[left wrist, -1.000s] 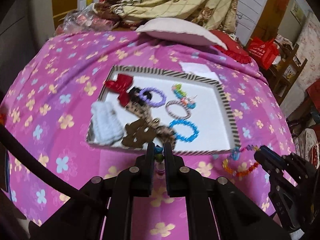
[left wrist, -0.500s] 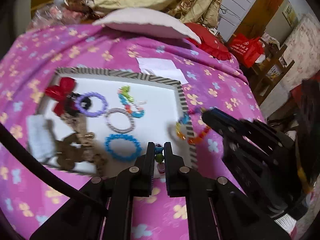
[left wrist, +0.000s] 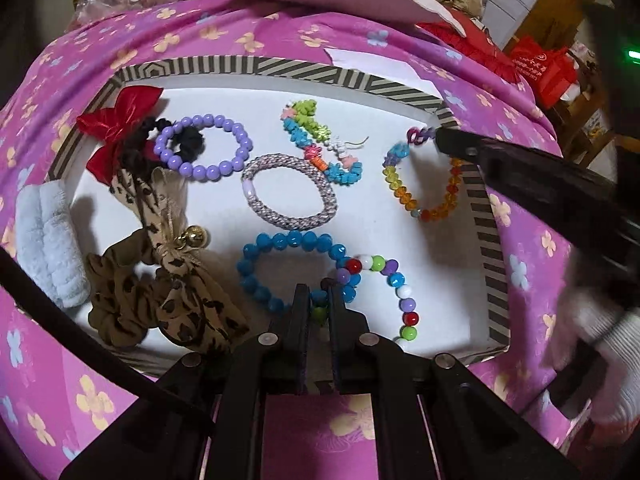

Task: Organize jewelry
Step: 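Lower both bracelets into the box and open both tools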

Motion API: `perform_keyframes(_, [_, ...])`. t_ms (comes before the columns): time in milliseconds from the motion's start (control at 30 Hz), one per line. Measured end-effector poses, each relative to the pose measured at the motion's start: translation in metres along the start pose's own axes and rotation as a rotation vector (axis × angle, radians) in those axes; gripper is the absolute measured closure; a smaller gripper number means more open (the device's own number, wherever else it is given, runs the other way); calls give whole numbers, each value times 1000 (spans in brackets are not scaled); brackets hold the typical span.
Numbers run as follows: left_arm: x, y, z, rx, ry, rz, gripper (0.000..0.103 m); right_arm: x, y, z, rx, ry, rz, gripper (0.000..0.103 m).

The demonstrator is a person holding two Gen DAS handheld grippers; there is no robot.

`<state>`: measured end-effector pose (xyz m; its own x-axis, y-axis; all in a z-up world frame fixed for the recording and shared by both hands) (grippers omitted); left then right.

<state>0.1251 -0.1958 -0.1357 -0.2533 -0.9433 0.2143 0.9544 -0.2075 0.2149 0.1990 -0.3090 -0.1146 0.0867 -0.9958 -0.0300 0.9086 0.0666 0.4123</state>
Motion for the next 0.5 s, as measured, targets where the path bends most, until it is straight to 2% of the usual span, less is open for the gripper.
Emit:
perform_keyframes(233, [9, 3, -2, 5, 4, -18, 76, 8, -3, -18, -17, -5, -23, 92])
perform_keyframes(333, [8, 3, -1, 7, 8, -17, 76, 7, -6, -12, -13, 15, -33, 82])
perform_keyframes(433, [7, 1, 0, 5, 16, -17, 70, 3, -11, -1, 5, 21, -33, 71])
perform_keyframes(500, [7, -1, 2, 3, 17, -16, 67, 2, -16, 8, 18, 39, -46, 69])
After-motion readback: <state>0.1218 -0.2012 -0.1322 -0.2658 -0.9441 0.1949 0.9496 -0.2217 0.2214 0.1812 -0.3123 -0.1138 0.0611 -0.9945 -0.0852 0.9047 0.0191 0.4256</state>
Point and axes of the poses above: each gripper's, at about its wrist camera, not at the fingertips, and z roughly against the way its jaws point, x to its right, y to its top, the point moved 10 cm from there along -z, roughly the way its jaws point, and after that the axes turned 9 degrees about -x, right-handed, at the moved point
